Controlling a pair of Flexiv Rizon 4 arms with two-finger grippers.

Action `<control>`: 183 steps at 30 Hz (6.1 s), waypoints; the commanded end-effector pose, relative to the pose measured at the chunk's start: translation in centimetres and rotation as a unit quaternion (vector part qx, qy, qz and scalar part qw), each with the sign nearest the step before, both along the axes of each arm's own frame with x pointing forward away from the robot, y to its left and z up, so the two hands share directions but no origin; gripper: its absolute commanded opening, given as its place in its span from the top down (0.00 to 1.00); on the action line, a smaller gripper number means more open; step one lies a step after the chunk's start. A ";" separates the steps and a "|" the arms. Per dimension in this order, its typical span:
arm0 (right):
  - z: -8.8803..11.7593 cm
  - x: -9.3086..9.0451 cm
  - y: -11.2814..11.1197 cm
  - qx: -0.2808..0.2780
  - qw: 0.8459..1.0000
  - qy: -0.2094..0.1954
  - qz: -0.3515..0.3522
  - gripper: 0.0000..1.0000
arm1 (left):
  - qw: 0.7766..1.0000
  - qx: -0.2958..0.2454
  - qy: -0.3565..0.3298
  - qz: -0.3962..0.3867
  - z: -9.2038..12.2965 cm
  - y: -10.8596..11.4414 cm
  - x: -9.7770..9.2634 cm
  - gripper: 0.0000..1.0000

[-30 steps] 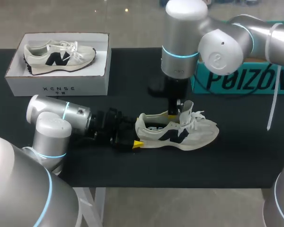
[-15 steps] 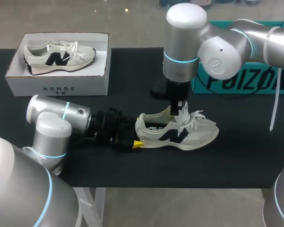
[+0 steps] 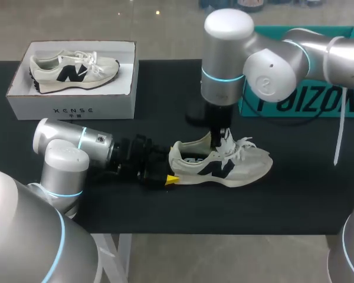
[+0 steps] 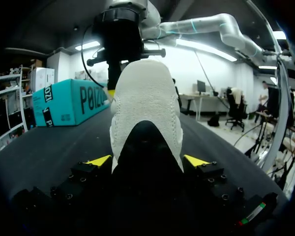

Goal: Take the shoe out of the shoebox, open the shoe tongue, remove and reinsert the insole, then place the shoe into the shoebox

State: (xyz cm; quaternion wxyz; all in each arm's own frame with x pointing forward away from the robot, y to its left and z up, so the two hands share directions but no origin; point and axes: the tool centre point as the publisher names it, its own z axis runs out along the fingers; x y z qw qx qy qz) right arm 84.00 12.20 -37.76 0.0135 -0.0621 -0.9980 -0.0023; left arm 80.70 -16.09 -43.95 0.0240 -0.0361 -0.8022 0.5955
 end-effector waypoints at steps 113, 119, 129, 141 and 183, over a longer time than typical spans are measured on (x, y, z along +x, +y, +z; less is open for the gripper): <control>-2.6 -1.6 1.7 -0.067 0.997 0.032 -0.017 0.33 | 1.000 0.001 0.000 0.000 -0.4 -0.2 -0.1 1.00; -5.7 -2.7 2.3 -0.065 0.996 0.056 -0.013 0.25 | 1.000 0.001 0.000 0.000 -0.4 -0.2 -0.1 1.00; -7.3 -4.9 2.3 -0.076 0.994 0.082 -0.002 1.00 | 1.000 0.001 0.000 0.000 -0.4 -0.2 -0.1 1.00; -6.0 -5.4 2.1 -0.078 0.994 0.079 -0.004 1.00 | 1.000 0.001 0.000 0.000 -0.4 -0.2 -0.1 1.00; 0.2 -1.4 0.8 -0.053 0.998 0.016 -0.037 1.00 | 1.000 0.001 0.000 0.000 -0.4 -0.2 -0.1 1.00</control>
